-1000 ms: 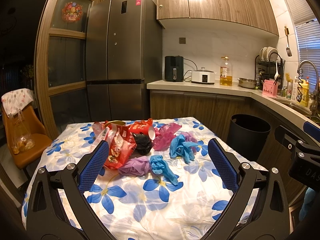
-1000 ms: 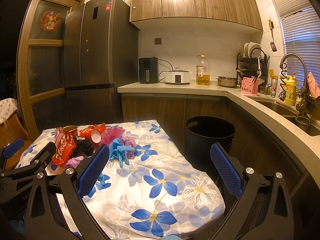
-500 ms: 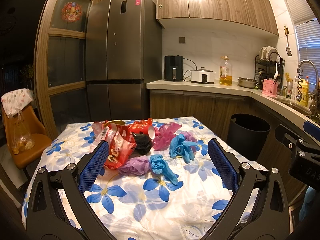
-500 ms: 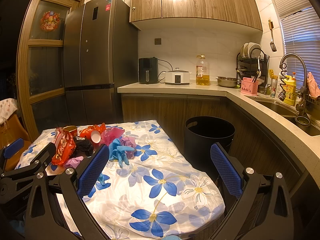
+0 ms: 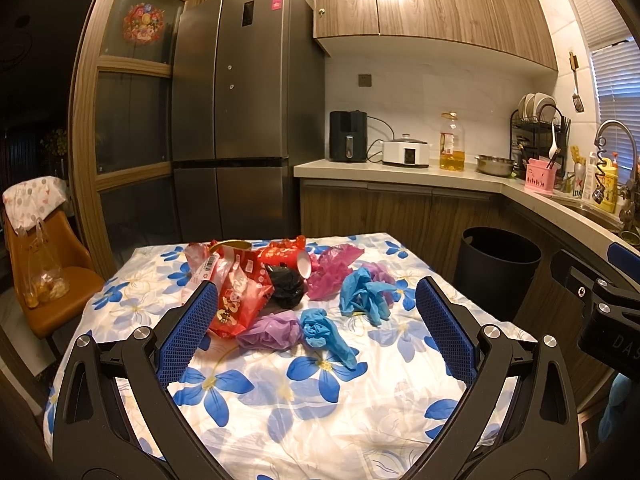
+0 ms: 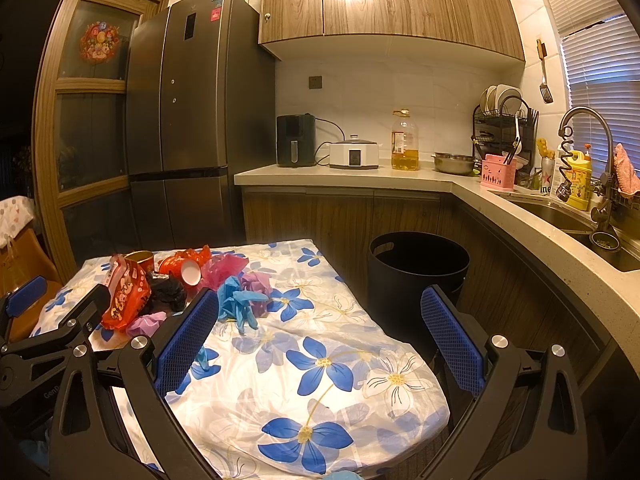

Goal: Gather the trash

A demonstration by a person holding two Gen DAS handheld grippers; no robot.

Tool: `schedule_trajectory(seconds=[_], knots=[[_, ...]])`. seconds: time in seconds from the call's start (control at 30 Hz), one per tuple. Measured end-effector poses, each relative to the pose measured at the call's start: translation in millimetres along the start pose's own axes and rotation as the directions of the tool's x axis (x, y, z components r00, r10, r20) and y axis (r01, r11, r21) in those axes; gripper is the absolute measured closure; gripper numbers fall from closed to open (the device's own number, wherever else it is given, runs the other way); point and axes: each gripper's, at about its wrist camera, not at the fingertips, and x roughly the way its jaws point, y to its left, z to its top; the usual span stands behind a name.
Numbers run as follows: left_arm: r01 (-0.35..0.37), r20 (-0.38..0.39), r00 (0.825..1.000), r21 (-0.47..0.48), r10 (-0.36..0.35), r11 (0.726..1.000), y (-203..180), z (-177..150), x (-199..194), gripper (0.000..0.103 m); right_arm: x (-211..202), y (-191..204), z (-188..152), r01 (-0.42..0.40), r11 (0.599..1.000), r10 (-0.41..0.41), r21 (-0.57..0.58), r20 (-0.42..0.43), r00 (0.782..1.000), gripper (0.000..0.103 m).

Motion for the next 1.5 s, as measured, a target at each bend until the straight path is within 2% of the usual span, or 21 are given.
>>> schedule_trajectory(seconds=[0.7,1.0,1.27,1.4,1.5], knots=[[-0.001,-0.003,1.0,-0.004,0.001,1.0,0,-1,1,0.006,5,2,-5,-0.009,1.0,0.009,-0.001,0.01,1.0,0.005],[-0.024,-0.018,1.0,-0.01,0.024,1.0,10,-16,9,0.006,12,-1,-7,-0.019,0.999,0.019,0.03,0.025,1.0,0.005],[-0.049,-0.021,0.999,-0.054,0.048,0.997,35,-40,20,0.006,33,-6,-17,-0.092,0.992,0.094,0.084,-0.02,0.995,0.005],[-0.064,-0.026,0.998,-0.051,0.063,0.997,46,-53,31,0.006,47,2,-24,-0.148,0.988,0.15,0.043,-0.055,0.987,0.005],[-0.088,-0.055,0.995,-0.057,0.085,0.995,56,-61,44,0.006,59,8,-31,-0.154,0.988,0.155,0.01,-0.081,0.985,0.005]])
